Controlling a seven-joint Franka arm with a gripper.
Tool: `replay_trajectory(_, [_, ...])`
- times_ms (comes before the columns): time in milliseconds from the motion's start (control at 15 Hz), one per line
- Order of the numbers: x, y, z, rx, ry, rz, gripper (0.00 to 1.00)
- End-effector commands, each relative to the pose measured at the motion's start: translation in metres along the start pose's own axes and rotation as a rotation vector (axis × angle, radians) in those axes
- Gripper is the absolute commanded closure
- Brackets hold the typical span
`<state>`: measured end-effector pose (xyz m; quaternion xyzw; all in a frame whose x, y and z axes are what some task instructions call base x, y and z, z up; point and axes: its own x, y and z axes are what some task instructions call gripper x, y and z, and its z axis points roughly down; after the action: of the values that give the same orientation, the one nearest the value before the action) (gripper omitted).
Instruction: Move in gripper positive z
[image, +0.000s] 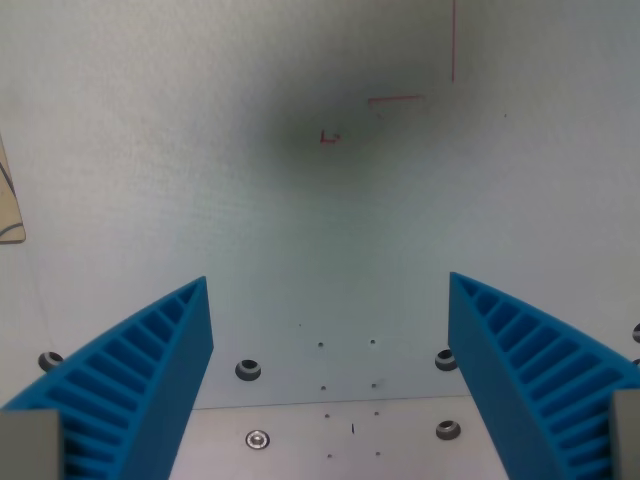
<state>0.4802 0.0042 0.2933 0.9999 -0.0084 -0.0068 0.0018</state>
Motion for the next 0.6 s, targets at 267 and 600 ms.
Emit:
replay_trajectory(267, [0.000,0.000,0.018,0.000,0.004,0.000,0.00])
replay_trajectory(600, [0.000,0.000,0.043,0.000,0.004,0.000,0.00])
